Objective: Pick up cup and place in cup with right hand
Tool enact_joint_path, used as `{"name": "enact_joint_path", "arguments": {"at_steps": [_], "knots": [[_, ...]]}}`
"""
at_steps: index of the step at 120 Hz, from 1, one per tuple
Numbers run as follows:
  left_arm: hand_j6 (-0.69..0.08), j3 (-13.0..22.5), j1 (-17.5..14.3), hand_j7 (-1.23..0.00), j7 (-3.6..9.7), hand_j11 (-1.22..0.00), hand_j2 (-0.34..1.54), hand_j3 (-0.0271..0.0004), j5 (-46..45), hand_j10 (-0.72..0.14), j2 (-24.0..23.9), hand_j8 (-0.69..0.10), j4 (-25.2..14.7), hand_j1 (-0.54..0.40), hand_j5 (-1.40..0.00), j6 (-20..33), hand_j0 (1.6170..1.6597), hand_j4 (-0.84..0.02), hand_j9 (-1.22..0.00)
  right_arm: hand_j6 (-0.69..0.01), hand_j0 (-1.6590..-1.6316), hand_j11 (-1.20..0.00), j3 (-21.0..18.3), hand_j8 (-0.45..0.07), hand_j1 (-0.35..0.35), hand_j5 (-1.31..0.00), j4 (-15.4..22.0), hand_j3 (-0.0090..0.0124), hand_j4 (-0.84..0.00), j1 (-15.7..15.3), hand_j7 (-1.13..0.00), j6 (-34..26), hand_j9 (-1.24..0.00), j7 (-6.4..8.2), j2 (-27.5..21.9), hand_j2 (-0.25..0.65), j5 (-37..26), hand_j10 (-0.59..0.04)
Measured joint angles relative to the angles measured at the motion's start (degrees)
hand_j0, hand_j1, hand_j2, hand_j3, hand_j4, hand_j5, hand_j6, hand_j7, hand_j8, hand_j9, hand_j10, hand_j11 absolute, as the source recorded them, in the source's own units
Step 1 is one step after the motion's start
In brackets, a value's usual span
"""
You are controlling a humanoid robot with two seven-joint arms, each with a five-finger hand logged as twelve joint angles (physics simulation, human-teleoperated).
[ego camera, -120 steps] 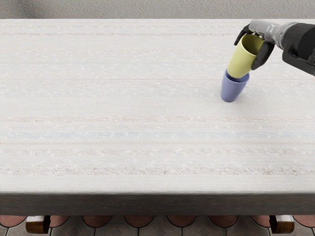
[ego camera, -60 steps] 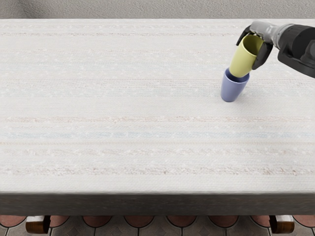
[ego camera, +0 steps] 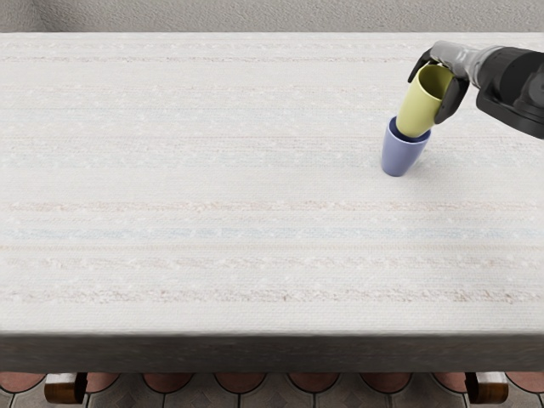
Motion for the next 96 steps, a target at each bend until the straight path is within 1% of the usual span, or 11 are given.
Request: {"name": "enact_joint_path", "arguments": {"at_steps": [10,13,24,39,51,58,74,77,82,88,96], "knots": [[0.0,0.0,0.0,0.0,0.0,0.0,0.0,-0.0001,0.0,0.0,0.0,0.0,0.0,0.349,0.0,0.0,1.6581,0.0,0.0,-0.331,-1.6504,-0.6,0.0,-0.337,0.025,-0.59,-0.4,-0.0014,-0.465,-0.1,-0.6,0.0,-0.6,0.0,0.2,-0.106,0.0,-0.454],[0.0,0.0,0.0,0.0,0.0,0.0,0.0,-0.0001,0.0,0.0,0.0,0.0,0.0,0.349,0.0,0.0,1.6581,0.0,0.0,-0.306,-1.6512,-0.54,0.0,-0.31,-0.007,-0.53,-0.7,0.0,-0.422,-0.2,-0.54,-0.3,-0.54,0.0,0.5,-0.096,0.0,-0.414],[0.0,0.0,0.0,0.0,0.0,0.0,0.0,-0.0001,0.0,0.0,0.0,0.0,0.0,0.349,0.0,0.0,1.6581,0.0,0.0,-0.21,-1.6537,-0.36,0.1,-0.212,-0.116,-0.36,-2.1,0.0,-0.283,-0.7,-0.36,-1.3,-0.36,-0.01,1.6,-0.063,0.3,-0.278],[0.0,0.0,0.0,0.0,0.0,0.0,0.0,0.0,0.0,0.0,0.0,0.0,0.0,0.349,0.0,0.0,1.6581,0.0,0.0,-0.133,-1.6557,-0.22,0.2,-0.133,-0.205,-0.21,-2.7,0.0,-0.172,-0.9,-0.22,-1.8,-0.22,-0.02,2.1,-0.036,0.6,-0.168],[0.0,0.0,0.0,0.0,0.0,0.0,0.0,0.0,0.0,0.0,0.0,0.0,0.0,0.349,0.0,0.0,1.6581,0.0,0.0,-0.098,-1.6566,-0.15,0.4,-0.097,-0.245,-0.15,-2.6,0.0,-0.12,-1.1,-0.15,-1.8,-0.15,-0.02,2.1,-0.024,1.1,-0.118],[0.0,0.0,0.0,0.0,0.0,0.0,0.0,0.0,0.0,0.0,0.0,0.0,0.0,0.349,0.0,0.0,1.6581,0.0,0.0,-0.084,-1.657,-0.12,0.5,-0.083,-0.261,-0.12,-2.1,0.0,-0.1,-1.1,-0.12,-1.0,-0.12,-0.02,1.3,-0.019,3.1,-0.098],[0.0,0.0,0.0,0.0,0.0,0.0,0.0,0.0,0.0,0.0,0.0,0.0,0.0,0.349,0.0,0.0,1.6581,0.0,0.0,-0.064,-1.6575,-0.09,0.9,-0.063,-0.284,-0.09,1.0,0.0,-0.072,-1.0,-0.09,0.6,-0.09,0.13,-6.0,-0.012,9.6,-0.07],[0.0,0.0,0.0,0.0,0.0,0.0,0.0,0.0,0.0,0.0,0.0,0.0,0.0,0.349,0.0,0.0,1.6581,0.0,0.0,-0.062,-1.6576,-0.08,0.9,-0.06,-0.287,-0.08,1.7,0.0,-0.068,-1.0,-0.08,1.0,-0.08,0.53,-7.6,-0.012,10.7,-0.066],[0.0,0.0,0.0,0.0,0.0,0.0,0.0,0.0,0.0,0.0,0.0,0.0,0.0,0.349,0.0,0.0,1.6581,0.0,0.0,-0.058,-1.6576,-0.08,0.9,-0.057,-0.291,-0.07,2.7,0.0,-0.063,-1.1,-0.07,1.9,-0.08,2.13,-10.1,-0.01,12.8,-0.061],[0.0,0.0,0.0,0.0,0.0,0.0,0.0,0.0,0.0,0.0,0.0,0.0,0.0,0.349,0.0,0.0,1.6581,0.0,0.0,-0.055,-1.6577,-0.07,0.8,-0.053,-0.295,-0.07,3.8,0.0,-0.058,-1.2,-0.07,3.9,-0.07,4.72,-12.8,-0.009,15.2,-0.056],[0.0,0.0,0.0,0.0,0.0,0.0,0.0,-0.0001,0.0,0.0,0.0,0.0,0.0,0.349,0.0,0.0,1.6581,0.0,0.0,-0.052,-1.6578,-0.06,0.8,-0.05,-0.299,-0.06,5.9,0.0,-0.053,-1.5,-0.06,7.1,-0.06,8.89,-16.9,-0.008,18.5,-0.052]]}}
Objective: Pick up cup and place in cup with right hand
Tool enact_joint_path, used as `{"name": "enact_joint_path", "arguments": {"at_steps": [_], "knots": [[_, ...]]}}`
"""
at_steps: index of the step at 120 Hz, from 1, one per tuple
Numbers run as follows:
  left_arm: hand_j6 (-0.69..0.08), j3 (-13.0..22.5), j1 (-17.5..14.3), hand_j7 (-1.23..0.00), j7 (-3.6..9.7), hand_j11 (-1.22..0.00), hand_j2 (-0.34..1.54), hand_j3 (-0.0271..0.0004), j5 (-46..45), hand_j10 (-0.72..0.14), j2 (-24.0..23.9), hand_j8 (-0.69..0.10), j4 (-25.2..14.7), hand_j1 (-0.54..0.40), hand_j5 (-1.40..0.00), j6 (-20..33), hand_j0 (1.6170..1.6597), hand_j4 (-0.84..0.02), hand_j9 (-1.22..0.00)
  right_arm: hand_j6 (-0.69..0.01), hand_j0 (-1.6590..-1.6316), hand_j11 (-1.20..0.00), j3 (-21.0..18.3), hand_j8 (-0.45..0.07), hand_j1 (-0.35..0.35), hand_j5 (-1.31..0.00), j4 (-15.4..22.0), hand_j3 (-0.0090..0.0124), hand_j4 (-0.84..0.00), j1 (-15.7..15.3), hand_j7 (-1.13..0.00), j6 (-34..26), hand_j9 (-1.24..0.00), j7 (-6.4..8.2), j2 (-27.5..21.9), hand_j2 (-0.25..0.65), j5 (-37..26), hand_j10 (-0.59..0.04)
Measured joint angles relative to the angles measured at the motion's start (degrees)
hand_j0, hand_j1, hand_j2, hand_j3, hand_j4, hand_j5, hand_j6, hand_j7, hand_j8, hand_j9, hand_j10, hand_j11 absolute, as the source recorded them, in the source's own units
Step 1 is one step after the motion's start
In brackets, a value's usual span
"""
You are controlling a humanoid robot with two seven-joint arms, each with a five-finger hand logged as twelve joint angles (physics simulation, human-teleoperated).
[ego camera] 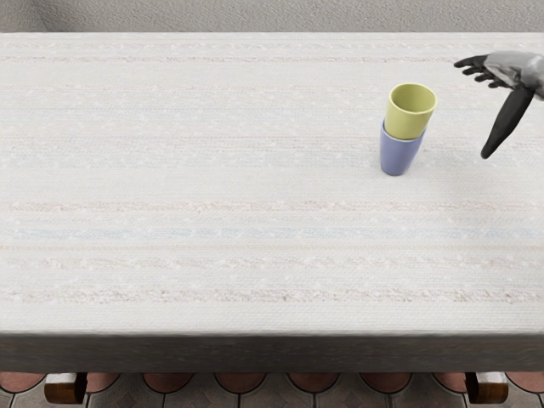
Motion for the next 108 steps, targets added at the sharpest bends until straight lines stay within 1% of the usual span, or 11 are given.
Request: {"name": "enact_joint_path", "arguments": {"at_steps": [10,17,24,30,37,45,58,108], "knots": [[0.0,0.0,0.0,0.0,0.0,0.0,0.0,-0.0001,0.0,0.0,0.0,0.0,0.0,0.349,0.0,0.0,1.6581,0.0,0.0,-0.049,-1.6579,-0.06,-0.1,-0.047,-0.303,-0.06,2.4,0.0,-0.049,-1.0,-0.06,3.3,-0.06,4.57,-5.4,-0.007,3.1,-0.048],[0.0,0.0,0.0,0.0,0.0,0.0,0.0,-0.0001,0.0,0.0,0.0,0.0,0.0,0.349,0.0,0.0,1.6581,0.0,0.0,-0.047,-1.6579,-0.05,-0.2,-0.046,-0.305,-0.05,3.3,0.0,-0.047,-2.2,-0.05,5.6,-0.05,7.25,-8.1,-0.007,4.5,-0.046],[0.0,0.0,0.0,0.0,0.0,0.0,0.0,-0.0001,0.0,0.0,0.0,0.0,0.0,0.349,0.0,0.0,1.6581,0.0,0.0,-0.046,-1.658,-0.05,-0.2,-0.045,-0.307,-0.05,3.8,0.0,-0.045,-3.4,-0.05,8.0,-0.05,9.74,-9.7,-0.006,5.4,-0.044],[0.0,0.0,0.0,0.0,0.0,0.0,0.0,-0.0001,0.0,0.0,0.0,0.0,0.0,0.349,0.0,0.0,1.6581,0.0,0.0,-0.046,-1.658,-0.05,-0.3,-0.044,-0.308,-0.05,4.4,0.0,-0.045,-4.3,-0.05,9.6,-0.05,11.35,-10.6,-0.006,6.0,-0.043],[0.0,0.0,0.0,0.0,0.0,0.0,0.0,-0.0001,0.0,0.0,0.0,0.0,0.0,0.349,0.0,0.0,1.6581,0.0,0.0,-0.045,-1.658,-0.05,-0.3,-0.044,-0.309,-0.05,4.9,0.0,-0.044,-5.4,-0.05,10.6,-0.05,12.54,-11.2,-0.006,6.6,-0.042],[0.0,0.0,0.0,0.0,0.0,0.0,0.0,-0.0001,0.0,0.0,0.0,0.0,0.0,0.349,0.0,0.0,1.6581,0.0,0.0,-0.045,-1.658,-0.05,-0.3,-0.043,-0.31,-0.05,5.1,0.0,-0.043,-6.5,-0.05,11.2,-0.05,13.3,-11.7,-0.005,6.9,-0.042],[0.0,0.0,0.0,0.0,0.0,0.0,0.0,-0.0002,0.0,0.0,0.0,0.0,0.0,0.349,0.0,0.0,1.6581,0.0,0.0,-0.044,-1.658,-0.04,-0.3,-0.042,-0.312,-0.04,5.0,0.0,-0.042,-7.4,-0.04,11.6,-0.04,13.78,-11.2,-0.005,7.2,-0.04],[0.0,0.0,-0.2,0.0,0.0,0.0,0.0,-0.0002,0.0,0.0,0.0,0.0,-0.1,0.349,0.0,0.0,1.6581,0.0,0.0,-0.042,-1.6581,-0.04,-0.3,-0.04,-0.314,-0.04,3.6,0.0,-0.039,-7.9,-0.04,11.9,-0.04,14.05,-10.2,-0.005,7.4,-0.038]]}}
